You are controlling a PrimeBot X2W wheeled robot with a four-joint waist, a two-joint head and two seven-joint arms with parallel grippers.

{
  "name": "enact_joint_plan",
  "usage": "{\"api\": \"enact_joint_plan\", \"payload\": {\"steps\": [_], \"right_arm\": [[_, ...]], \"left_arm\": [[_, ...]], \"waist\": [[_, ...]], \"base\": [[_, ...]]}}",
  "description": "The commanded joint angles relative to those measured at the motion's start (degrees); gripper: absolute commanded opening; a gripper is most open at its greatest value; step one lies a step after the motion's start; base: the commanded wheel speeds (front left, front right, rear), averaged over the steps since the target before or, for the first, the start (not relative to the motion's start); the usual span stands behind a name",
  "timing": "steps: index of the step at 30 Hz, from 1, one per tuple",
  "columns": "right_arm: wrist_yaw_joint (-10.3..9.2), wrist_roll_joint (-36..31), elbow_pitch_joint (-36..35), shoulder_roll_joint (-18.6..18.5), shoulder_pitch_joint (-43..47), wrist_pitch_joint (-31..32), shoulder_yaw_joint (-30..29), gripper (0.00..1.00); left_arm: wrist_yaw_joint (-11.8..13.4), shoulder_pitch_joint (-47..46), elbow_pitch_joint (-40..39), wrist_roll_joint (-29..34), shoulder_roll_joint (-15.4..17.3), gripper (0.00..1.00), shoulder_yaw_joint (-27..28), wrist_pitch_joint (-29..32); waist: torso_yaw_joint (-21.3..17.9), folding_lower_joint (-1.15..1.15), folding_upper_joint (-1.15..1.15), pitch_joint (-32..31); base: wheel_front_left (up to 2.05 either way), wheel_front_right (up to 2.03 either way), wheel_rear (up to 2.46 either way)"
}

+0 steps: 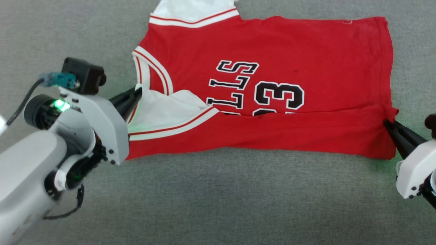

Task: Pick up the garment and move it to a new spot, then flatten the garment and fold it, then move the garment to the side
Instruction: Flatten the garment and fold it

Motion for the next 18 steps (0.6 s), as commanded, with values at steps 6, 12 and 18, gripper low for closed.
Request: {"api": "enact_joint_plan", "payload": {"steps": [6,12,18], "right_arm": [[-0.06,1.4,1.8,-0.3,-3.3,3.0,2.1,0.0],[-0.06,2.6,2.5,-0.7,-4.8,5.0,3.0,0.0],[-0.06,3.5,3.0,-1.2,-5.5,7.1,3.6,0.4]], "left_arm": [[-5.0,-2.8,10.5,-1.7,-4.5,0.0,-1.7,3.2],[-6.6,-3.9,16.4,-3.5,-7.0,0.0,-2.4,6.0],[-6.4,-4.7,18.9,-5.0,-8.1,0.16,-2.5,8.5]], "waist": [[-1.3,0.0,0.0,1.7],[-1.2,0.0,0.0,1.5],[-0.7,0.0,0.0,-0.2]], "base": [[0.0,0.0,0.0],[0.0,0.0,0.0],[0.0,0.0,0.0]]}}
